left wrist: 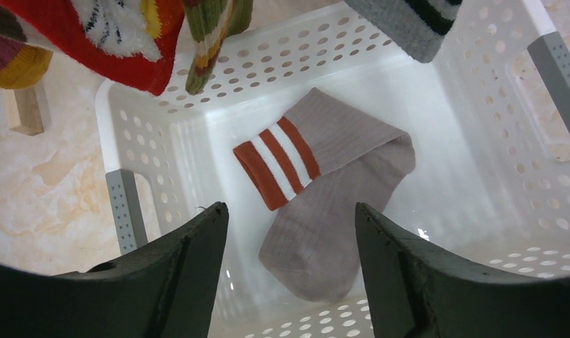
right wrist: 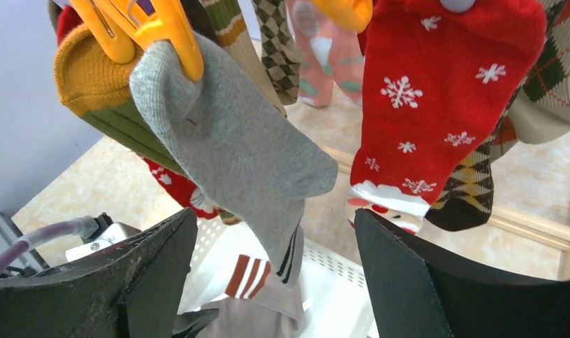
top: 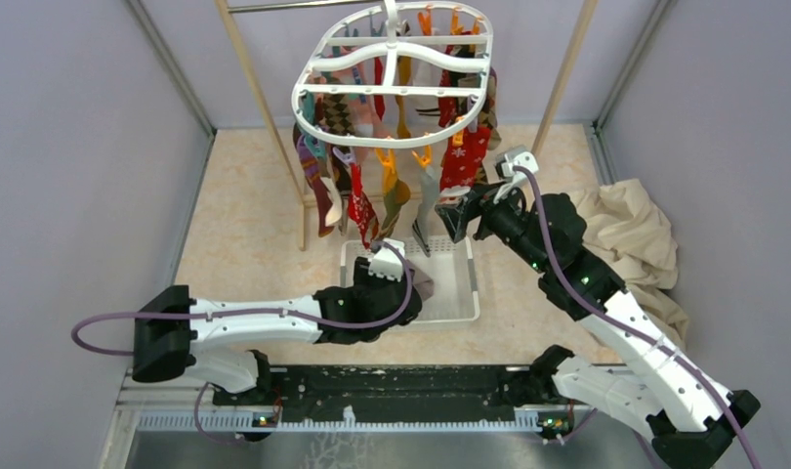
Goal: Remove the socks clipped to the hanger
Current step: Place the sock in the bin.
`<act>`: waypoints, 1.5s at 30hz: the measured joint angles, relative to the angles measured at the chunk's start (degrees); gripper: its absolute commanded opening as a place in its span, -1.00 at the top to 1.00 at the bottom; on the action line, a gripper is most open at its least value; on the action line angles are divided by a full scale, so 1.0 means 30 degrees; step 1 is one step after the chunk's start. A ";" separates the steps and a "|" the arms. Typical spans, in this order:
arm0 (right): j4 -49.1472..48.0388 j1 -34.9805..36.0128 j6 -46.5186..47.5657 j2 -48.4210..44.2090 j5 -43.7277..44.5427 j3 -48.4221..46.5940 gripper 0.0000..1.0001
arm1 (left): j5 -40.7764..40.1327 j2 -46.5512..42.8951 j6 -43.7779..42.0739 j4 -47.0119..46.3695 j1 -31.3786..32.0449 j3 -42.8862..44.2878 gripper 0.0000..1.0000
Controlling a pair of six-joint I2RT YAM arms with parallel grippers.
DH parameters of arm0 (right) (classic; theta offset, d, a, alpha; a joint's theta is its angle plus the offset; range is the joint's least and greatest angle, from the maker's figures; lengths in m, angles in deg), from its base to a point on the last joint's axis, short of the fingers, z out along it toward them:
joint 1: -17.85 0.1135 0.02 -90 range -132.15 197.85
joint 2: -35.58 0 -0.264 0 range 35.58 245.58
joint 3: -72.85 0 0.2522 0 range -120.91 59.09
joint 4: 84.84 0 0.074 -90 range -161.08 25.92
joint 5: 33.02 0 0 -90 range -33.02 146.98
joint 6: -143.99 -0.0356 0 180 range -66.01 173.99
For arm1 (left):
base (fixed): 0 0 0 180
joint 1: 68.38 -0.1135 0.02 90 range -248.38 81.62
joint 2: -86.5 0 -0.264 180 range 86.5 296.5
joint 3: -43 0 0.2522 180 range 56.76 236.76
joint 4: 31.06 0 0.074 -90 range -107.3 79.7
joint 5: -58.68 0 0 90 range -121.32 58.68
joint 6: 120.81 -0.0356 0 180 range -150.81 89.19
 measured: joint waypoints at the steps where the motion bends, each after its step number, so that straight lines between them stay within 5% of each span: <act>1: 0.0029 0.0000 -0.0036 -0.0007 0.0087 0.0080 -0.67 | 0.0000 -0.0007 0.0036 0.0087 0.0000 0.0000 -0.53; 23: 0.1632 0.0022 -0.0852 -0.1137 -0.1807 0.0262 -0.13 | -0.0648 -0.4495 0.1435 0.2514 0.0007 -0.0532 -0.50; 45: 0.0554 0.5778 -0.2572 0.0940 -0.1370 0.0408 -0.13 | -0.1231 -0.6725 0.0000 -0.0284 -0.0007 -0.4357 -0.51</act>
